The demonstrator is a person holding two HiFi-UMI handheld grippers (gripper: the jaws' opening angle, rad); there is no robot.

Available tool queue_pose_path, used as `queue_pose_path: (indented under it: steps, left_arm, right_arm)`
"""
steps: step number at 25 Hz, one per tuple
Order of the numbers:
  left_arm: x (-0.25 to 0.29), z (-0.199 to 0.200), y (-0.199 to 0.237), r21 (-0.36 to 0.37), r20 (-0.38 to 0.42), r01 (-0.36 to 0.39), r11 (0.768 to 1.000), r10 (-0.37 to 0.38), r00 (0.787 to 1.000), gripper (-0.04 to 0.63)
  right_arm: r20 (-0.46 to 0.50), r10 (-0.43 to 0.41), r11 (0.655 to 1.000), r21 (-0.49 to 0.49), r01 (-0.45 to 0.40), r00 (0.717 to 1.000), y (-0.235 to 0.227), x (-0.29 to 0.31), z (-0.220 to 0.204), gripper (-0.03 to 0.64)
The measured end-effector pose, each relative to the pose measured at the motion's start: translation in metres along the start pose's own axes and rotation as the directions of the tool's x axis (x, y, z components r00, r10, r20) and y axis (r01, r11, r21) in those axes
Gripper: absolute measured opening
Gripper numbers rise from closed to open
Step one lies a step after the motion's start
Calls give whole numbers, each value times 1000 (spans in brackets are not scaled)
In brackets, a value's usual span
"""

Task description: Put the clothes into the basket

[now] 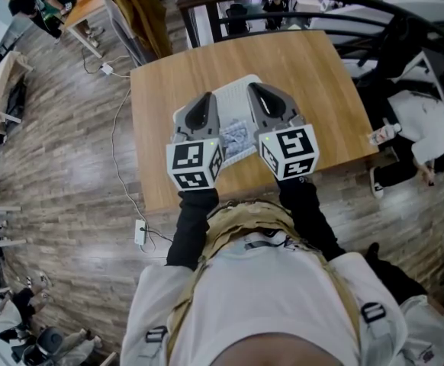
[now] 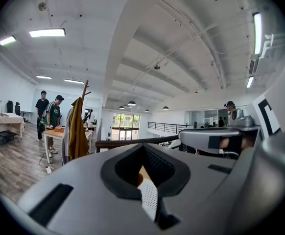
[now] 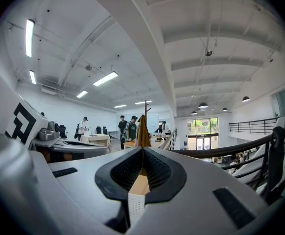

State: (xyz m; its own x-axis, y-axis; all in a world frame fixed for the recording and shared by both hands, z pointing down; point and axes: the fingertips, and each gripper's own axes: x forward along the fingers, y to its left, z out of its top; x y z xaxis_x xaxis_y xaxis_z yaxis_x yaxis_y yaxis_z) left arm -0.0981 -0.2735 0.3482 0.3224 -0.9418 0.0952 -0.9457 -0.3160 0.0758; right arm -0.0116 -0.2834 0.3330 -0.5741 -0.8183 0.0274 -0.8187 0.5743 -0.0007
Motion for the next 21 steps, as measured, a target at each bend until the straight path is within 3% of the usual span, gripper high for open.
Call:
queue_pose_path:
  steps: [21]
  left_arm:
    - [7,-5,3,9,-17,7,1000,-7,1000,2]
  right_arm:
    - [-13,-2,1000,-4,2,1000,-1,7,-4,21]
